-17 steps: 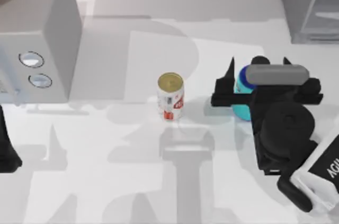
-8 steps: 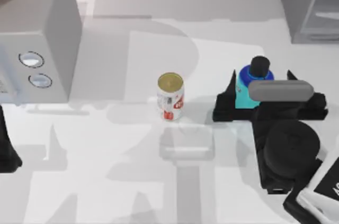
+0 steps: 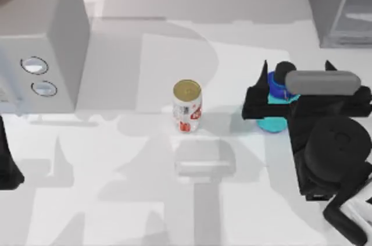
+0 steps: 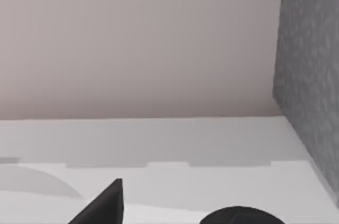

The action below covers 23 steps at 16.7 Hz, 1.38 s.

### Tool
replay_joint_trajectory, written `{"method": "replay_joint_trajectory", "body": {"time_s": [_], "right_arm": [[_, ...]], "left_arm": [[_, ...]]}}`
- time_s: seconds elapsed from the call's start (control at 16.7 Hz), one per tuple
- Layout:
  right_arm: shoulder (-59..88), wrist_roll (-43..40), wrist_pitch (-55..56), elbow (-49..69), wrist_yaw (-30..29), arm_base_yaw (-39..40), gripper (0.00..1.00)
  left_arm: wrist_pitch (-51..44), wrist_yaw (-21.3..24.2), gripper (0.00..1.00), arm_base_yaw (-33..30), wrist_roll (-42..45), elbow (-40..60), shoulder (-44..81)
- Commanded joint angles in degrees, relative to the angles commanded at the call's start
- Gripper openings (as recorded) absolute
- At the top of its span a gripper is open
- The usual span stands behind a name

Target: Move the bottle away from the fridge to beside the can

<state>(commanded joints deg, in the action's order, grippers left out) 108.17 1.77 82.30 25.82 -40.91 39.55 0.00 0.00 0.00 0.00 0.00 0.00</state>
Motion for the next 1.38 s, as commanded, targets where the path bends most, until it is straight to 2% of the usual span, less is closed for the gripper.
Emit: {"method": "replay_joint_trajectory", "body": {"time_s": [0.3,1.02,1.38], "right_arm": [[-22.43,-0.14,-15.59,-4.51,8.18,-6.98,1.00],[-90.49,-1.17,-67.34,-21.48,33.31,-32.13,1.00],[-107.37,-1.73,-81.57,-25.63,40.53,-39.18,1.00]], "left_arm": [[0.00,0.00,1.00,0.00,0.00,0.00,0.00],[0.00,0.00,1.00,0.00,0.00,0.00,0.00],[0.00,0.00,1.00,0.00,0.00,0.00,0.00]]}}
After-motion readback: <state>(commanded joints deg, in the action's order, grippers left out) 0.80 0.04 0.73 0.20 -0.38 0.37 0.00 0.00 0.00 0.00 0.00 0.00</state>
